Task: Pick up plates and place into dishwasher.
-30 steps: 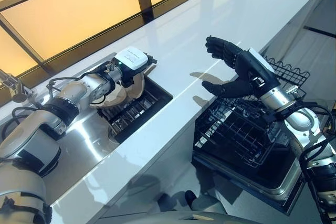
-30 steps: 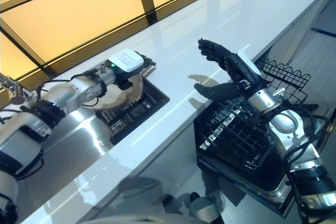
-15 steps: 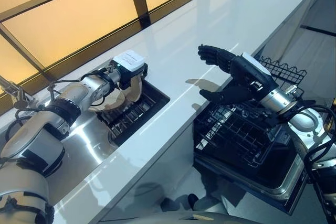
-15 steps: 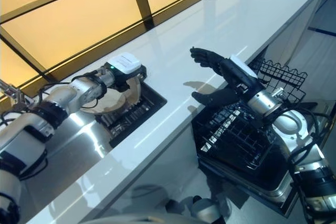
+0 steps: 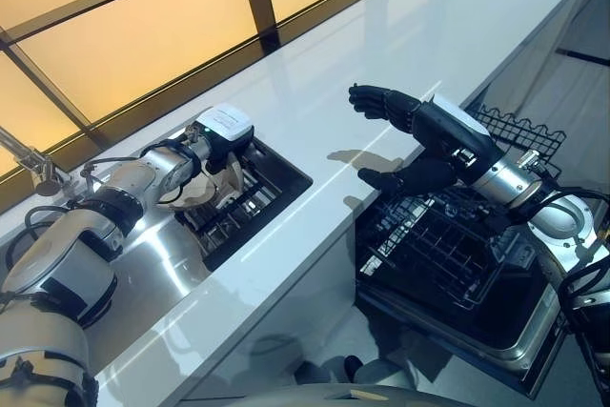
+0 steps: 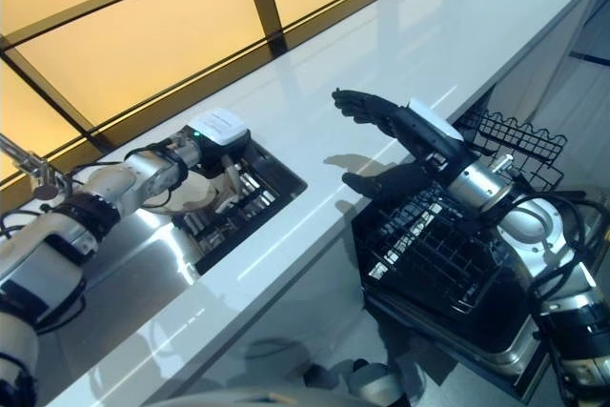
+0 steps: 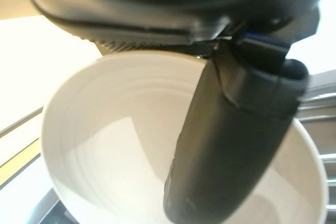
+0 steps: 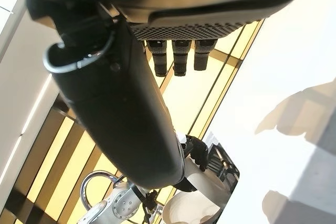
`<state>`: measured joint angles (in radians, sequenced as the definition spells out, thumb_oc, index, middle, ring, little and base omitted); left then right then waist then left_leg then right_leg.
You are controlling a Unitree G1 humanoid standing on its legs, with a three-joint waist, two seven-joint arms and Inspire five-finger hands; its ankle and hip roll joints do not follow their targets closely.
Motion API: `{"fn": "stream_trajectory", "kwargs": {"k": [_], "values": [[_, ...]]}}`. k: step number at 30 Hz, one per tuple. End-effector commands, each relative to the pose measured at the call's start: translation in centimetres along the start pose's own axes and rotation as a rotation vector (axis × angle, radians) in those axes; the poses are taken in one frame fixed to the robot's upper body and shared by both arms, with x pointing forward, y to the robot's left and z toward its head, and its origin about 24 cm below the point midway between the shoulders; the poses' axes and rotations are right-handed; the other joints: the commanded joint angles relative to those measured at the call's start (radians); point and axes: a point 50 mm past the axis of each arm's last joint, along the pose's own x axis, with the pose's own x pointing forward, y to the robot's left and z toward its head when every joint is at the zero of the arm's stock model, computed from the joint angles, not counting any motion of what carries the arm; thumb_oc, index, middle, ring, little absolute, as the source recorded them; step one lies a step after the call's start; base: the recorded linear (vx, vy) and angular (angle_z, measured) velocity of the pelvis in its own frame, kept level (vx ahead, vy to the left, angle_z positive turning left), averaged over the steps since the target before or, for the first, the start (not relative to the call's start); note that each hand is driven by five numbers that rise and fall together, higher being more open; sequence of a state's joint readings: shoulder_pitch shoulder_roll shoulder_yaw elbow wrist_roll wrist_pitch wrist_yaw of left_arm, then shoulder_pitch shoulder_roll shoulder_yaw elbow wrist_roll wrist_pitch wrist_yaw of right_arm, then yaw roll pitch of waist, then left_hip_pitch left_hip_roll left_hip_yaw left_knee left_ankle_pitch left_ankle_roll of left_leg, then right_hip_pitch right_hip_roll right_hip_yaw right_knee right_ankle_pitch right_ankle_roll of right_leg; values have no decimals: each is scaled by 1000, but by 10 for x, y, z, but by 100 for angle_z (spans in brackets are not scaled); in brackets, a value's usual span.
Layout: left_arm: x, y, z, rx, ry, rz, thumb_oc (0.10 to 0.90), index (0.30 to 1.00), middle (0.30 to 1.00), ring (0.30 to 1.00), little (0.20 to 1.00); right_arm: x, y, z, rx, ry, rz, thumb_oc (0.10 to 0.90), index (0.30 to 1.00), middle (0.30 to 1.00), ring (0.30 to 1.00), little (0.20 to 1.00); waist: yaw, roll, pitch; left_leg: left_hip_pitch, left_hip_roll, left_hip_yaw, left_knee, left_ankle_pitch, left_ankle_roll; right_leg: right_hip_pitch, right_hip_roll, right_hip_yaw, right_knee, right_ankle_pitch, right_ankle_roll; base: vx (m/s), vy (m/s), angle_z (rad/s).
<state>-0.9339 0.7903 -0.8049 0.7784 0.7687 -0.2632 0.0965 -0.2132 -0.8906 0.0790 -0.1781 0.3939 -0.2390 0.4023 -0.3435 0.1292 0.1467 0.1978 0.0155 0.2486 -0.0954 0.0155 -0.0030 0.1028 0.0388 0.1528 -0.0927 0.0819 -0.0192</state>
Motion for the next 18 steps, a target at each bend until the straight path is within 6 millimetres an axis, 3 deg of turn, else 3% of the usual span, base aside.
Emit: {"fn": "stream_trajectory", "kwargs": {"k": [1, 9, 18], "values": [[-33, 24, -74, 8, 273, 135, 100, 300, 300, 300, 200, 10, -24, 55, -127, -292, -87, 800, 900, 900, 900, 900, 48, -23, -102, 10, -38, 31, 8, -114, 54, 11, 3, -18, 5, -70, 70, -30, 17, 1], [-41, 48, -80, -100, 265, 386, 100, 300, 300, 300, 200, 4, -25, 55, -123, -304, -109, 800, 900, 900, 900, 900, 68, -39, -113, 5, -35, 17, 8, -111, 53, 12, 2, -33, 5, -72, 69, -41, 6, 2], [-47, 75, -65, -135, 145, 647, 100, 300, 300, 300, 200, 4, -23, 53, -99, -326, -130, 800, 900, 900, 900, 900, 95, -52, -131, 0, -34, -3, 8, -110, 52, 16, 1, -51, 5, -77, 61, -37, 13, 8]]}}
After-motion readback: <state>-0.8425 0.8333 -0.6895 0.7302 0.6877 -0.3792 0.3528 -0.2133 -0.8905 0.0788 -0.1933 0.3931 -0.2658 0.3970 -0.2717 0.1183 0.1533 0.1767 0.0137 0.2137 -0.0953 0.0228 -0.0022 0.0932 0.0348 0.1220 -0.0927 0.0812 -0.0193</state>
